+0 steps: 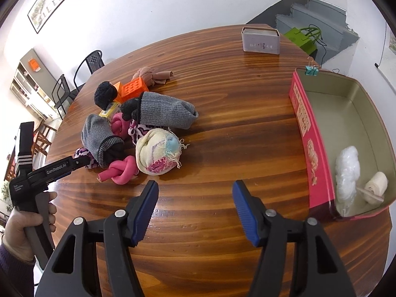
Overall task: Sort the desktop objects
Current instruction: 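Move both tools back toward the pile of soft items, then grasp the pink-leopard fleece with the left tool while the right tool grasps the cream yarn ball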
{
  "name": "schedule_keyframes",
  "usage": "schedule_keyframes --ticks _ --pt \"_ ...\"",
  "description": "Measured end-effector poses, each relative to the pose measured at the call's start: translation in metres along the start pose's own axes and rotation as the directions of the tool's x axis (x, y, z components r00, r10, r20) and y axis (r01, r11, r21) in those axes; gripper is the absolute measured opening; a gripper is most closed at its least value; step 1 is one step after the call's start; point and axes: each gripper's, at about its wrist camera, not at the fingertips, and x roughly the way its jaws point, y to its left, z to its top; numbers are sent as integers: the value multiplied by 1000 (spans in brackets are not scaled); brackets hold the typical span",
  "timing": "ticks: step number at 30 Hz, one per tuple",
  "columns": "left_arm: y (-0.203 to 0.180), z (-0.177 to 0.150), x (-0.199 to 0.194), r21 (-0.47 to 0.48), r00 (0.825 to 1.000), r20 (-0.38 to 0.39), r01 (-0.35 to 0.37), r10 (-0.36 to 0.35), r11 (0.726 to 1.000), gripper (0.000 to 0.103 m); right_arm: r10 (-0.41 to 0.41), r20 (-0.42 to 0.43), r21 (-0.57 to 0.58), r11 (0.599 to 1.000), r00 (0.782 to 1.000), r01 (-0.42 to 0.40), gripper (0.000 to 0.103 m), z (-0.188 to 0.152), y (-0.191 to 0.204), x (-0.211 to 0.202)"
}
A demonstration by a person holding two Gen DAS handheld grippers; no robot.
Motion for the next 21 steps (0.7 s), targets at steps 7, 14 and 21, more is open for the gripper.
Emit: schedule_keyframes --ticks 7,14,21 --pt "3 10 15 46 998 -11 60 -60 997 83 -19 -24 27 999 1000 20 67 0 8 13" --pt "6 16 25 86 997 -11 83 -82 993 83 -21 -25 14 1000 999 21 67 4 24 23" --pt "19 15 17 79 994 5 110 -111 991 62 -21 -17 -17 1000 1000 20 67 13 36 34"
